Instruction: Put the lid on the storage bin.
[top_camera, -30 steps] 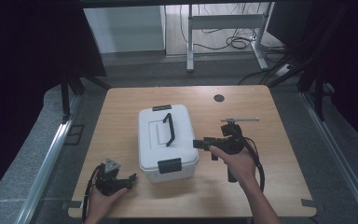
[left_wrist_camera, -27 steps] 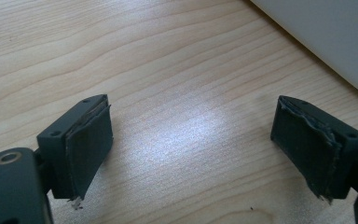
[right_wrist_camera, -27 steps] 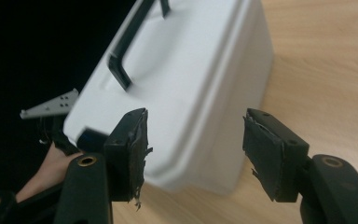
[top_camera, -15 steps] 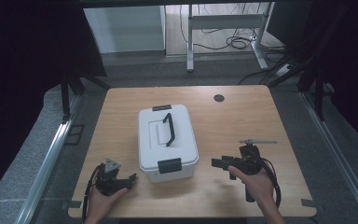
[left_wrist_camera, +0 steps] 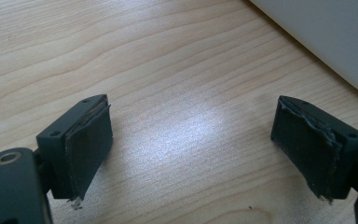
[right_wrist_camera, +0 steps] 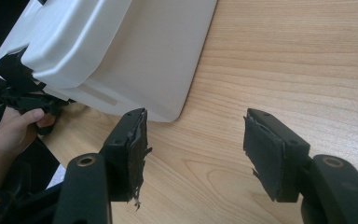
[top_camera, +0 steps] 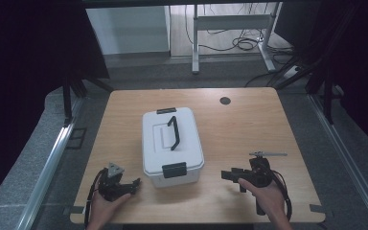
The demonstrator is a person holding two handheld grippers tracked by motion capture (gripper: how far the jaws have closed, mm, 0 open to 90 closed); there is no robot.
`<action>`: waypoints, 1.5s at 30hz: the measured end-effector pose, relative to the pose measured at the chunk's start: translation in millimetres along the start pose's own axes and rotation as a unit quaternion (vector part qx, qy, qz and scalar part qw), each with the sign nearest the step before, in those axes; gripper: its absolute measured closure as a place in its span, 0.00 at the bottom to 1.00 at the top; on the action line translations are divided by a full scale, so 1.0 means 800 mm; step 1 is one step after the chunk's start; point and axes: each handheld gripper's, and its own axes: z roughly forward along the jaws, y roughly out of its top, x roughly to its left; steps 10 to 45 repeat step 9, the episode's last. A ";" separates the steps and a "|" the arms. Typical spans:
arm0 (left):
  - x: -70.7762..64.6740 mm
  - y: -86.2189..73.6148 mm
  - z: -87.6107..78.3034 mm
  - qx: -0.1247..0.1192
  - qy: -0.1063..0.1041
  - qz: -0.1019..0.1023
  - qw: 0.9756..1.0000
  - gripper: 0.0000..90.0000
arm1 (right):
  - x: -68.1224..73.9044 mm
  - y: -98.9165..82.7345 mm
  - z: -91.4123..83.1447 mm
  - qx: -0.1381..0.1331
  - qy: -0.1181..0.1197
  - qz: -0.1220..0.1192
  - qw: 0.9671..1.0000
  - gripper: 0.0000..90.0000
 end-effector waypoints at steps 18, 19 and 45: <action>0.000 0.000 0.000 0.000 0.000 0.000 1.000 0.14 | -0.001 -0.002 -0.004 -0.010 -0.001 -0.002 1.000 0.44; 0.000 0.000 0.000 0.000 0.000 0.000 1.000 0.14 | -0.001 -0.002 -0.004 -0.010 -0.001 -0.002 1.000 0.44; 0.000 0.000 0.000 0.000 0.000 0.000 1.000 0.14 | -0.001 -0.002 -0.004 -0.010 -0.001 -0.002 1.000 0.44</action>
